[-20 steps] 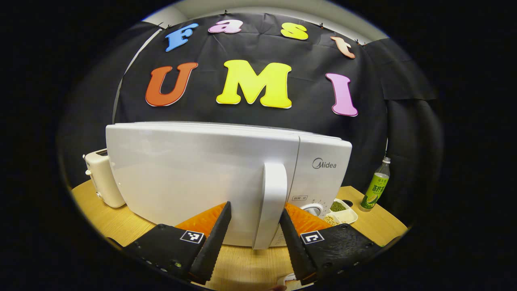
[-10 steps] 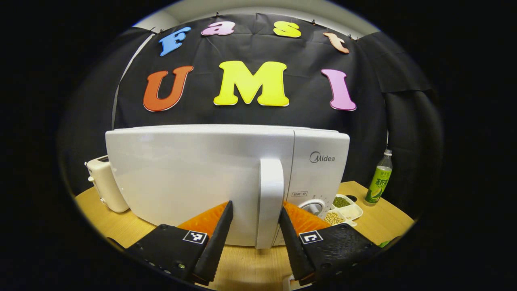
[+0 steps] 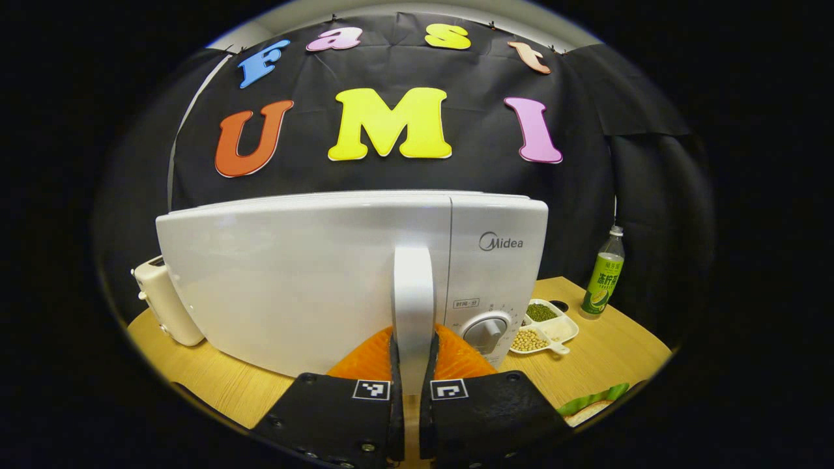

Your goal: Open the microwave oven with the left hand, put the food in, and close the microwave oven.

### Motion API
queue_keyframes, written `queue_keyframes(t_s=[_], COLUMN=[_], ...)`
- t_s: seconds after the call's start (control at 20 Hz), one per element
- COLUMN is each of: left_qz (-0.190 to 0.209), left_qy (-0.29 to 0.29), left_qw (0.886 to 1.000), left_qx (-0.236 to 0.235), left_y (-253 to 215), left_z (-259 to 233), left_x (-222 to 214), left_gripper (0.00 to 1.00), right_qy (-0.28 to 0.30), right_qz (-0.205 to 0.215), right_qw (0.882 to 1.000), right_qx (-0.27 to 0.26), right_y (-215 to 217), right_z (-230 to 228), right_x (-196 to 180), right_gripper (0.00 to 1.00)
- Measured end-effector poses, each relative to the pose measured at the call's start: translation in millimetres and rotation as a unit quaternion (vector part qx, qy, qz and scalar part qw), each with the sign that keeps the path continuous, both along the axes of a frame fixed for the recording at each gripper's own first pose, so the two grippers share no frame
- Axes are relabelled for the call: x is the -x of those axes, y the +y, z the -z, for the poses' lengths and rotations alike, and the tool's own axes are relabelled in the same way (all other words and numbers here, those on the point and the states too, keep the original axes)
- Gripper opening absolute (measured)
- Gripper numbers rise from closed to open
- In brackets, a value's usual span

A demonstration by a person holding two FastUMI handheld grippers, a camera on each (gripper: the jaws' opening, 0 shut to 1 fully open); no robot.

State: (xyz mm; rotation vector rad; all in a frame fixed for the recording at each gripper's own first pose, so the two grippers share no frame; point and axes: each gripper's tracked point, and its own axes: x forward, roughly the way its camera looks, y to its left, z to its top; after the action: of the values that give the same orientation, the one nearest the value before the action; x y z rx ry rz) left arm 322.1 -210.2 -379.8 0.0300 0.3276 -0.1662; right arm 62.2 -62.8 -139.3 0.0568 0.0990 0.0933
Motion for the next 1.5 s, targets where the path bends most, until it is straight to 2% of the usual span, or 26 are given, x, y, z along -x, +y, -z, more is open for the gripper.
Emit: queue_keyframes(t_s=[0.3,0.35,0.4,0.45,0.55,0.6,0.65,0.7,0.75,0.8,0.85,0.95,1.0,1.05,1.1,1.15,1.3,1.35,1.4,1.45,1.5], left_qz=[0.041,0.051,0.056,0.057,0.067,0.076,0.084,0.09,0.096,0.101,0.104,0.107,0.108,0.111,0.11,0.109,0.101,0.099,0.099,0.097,0.093], left_qy=[-0.01,-0.02,-0.018,-0.013,-0.015,-0.022,-0.023,-0.023,-0.019,-0.018,-0.015,-0.017,-0.018,-0.023,-0.02,-0.017,-0.018,-0.018,-0.02,-0.018,-0.016], left_qw=[0.999,0.998,0.998,0.998,0.997,0.997,0.996,0.996,0.995,0.995,0.994,0.994,0.994,0.994,0.994,0.994,0.995,0.995,0.995,0.995,0.995], left_qx=[-0.009,-0.011,-0.003,0.009,0.019,0.019,0.018,0.018,0.017,0.016,0.018,0.019,0.015,0.01,0.009,0.01,0.005,-0.002,-0.008,-0.011,-0.013], left_y=[3,6,8,10,14,16,18,23,28,33,39,53,59,67,75,83,109,118,128,140,152], left_z=[-3,-7,-5,-5,-8,-9,-10,-10,-10,-11,-11,-15,-14,-17,-17,-16,-19,-20,-21,-21,-20], left_x=[19,27,34,42,55,61,68,76,86,96,106,124,133,141,151,159,180,187,195,201,207], left_gripper=[0.08,0.08,0.08,0.07,0.08,0.08,0.08,0.08,0.08,0.08,0.08,0.08,0.08,0.08,0.07,0.14,0.15,0.15,0.15,0.15,0.15], right_qy=[0.01,0.008,0.01,0.015,0.021,0.019,0.02,0.024,0.029,0.033,0.036,0.041,0.044,0.048,0.052,0.054,0.057,0.061,0.066,0.069,0.071], right_qz=[0.002,-0.002,-0.003,-0.003,-0.01,-0.017,-0.019,-0.022,-0.025,-0.027,-0.03,-0.031,-0.034,-0.039,-0.044,-0.048,-0.06,-0.065,-0.069,-0.071,-0.07], right_qw=[1.0,1.0,1.0,1.0,1.0,0.999,0.999,0.999,0.999,0.999,0.998,0.998,0.998,0.998,0.997,0.997,0.996,0.995,0.995,0.994,0.994], right_qx=[-0.004,-0.002,0.003,0.011,0.019,0.021,0.024,0.028,0.031,0.033,0.031,0.024,0.022,0.024,0.027,0.03,0.036,0.038,0.039,0.039,0.039], right_y=[7,13,17,23,39,50,58,64,71,78,84,95,102,108,115,121,135,139,141,143,143], right_z=[1,0,1,4,6,7,9,15,19,23,25,28,31,35,39,42,50,53,58,60,63], right_x=[4,5,6,7,14,18,23,28,32,38,42,51,55,59,64,68,79,82,84,86,85], right_gripper=[0.91,1.0,0.91,1.0,1.0,0.92,1.0,0.91,1.0,0.91,1.0,1.0,0.91,1.0,1.0,1.0,1.0,0.91,0.91,1.0,0.91])
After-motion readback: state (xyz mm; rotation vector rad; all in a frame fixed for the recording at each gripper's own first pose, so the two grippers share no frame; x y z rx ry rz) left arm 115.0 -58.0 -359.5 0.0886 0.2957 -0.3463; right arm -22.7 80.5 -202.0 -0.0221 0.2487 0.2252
